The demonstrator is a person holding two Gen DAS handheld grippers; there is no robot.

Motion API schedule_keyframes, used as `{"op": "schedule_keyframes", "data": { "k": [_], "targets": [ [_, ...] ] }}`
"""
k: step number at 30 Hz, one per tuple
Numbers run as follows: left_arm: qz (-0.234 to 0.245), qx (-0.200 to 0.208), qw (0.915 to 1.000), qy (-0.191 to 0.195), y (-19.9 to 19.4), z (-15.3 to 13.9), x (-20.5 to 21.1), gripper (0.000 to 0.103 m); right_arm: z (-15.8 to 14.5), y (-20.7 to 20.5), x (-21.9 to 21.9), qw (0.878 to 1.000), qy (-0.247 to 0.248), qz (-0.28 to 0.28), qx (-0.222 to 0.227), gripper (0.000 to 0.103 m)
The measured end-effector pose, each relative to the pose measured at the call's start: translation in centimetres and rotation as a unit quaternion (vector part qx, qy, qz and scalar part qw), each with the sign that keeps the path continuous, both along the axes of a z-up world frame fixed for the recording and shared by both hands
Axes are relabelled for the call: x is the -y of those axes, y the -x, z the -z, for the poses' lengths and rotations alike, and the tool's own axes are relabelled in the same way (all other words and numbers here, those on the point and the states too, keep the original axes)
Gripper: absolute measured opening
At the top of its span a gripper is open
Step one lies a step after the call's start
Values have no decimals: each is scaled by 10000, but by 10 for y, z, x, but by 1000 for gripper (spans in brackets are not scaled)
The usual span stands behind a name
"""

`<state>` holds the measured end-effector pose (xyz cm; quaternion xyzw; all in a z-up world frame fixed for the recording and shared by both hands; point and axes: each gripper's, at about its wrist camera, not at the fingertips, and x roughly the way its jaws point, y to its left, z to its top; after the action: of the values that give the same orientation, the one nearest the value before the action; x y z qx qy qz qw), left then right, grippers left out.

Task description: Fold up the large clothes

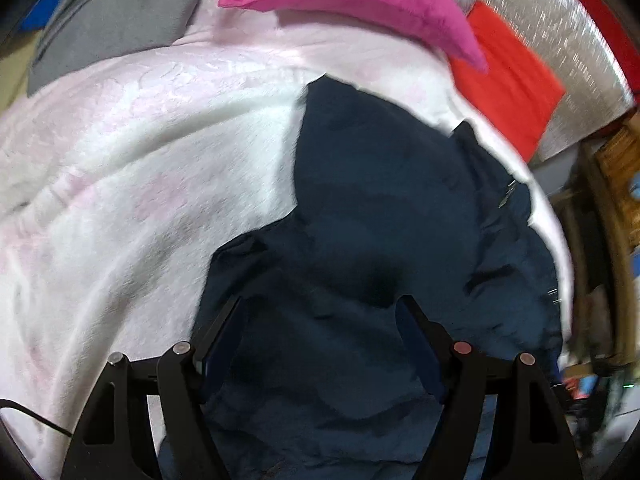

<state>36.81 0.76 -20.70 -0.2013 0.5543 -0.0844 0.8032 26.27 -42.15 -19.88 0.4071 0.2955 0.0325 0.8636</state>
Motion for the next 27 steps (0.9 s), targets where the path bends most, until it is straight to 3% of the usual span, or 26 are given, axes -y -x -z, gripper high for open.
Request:
{"op": "schedule_keyframes", "data": {
  "k": [4, 8, 12, 20, 24, 25, 26, 27],
  "targets": [
    [-228, 86, 9981, 561, -4, 2, -9, 76, 23, -3, 25, 9951, -960, 235, -102, 64],
    [-428, 31, 9945, 959, -8, 9, -16, 59, 36, -3, 34, 9870, -1543, 423, -114, 62],
    [-694, -82, 9931, 938, -8, 16, -29, 59, 34, 7, 43, 9797, -1903, 631, -69, 62],
    [-551, -168, 9916, 1156, -6, 22, -27, 60, 34, 3, 43, 9844, -1446, 922, -384, 62],
    [-539, -56, 9883, 1424, -9, 23, -22, 59, 31, -3, 43, 9894, -1140, 847, -307, 61],
    [-587, 5, 9877, 1448, -9, 23, -23, 58, 32, -4, 43, 9898, -1137, 823, -256, 56],
    [-624, 72, 9874, 1450, -7, 23, -22, 51, 33, -4, 44, 9900, -1130, 816, -233, 39],
    [-664, 128, 9875, 1421, -8, 22, -24, 47, 35, -4, 47, 9902, -1115, 804, -252, 30]
  ]
}}
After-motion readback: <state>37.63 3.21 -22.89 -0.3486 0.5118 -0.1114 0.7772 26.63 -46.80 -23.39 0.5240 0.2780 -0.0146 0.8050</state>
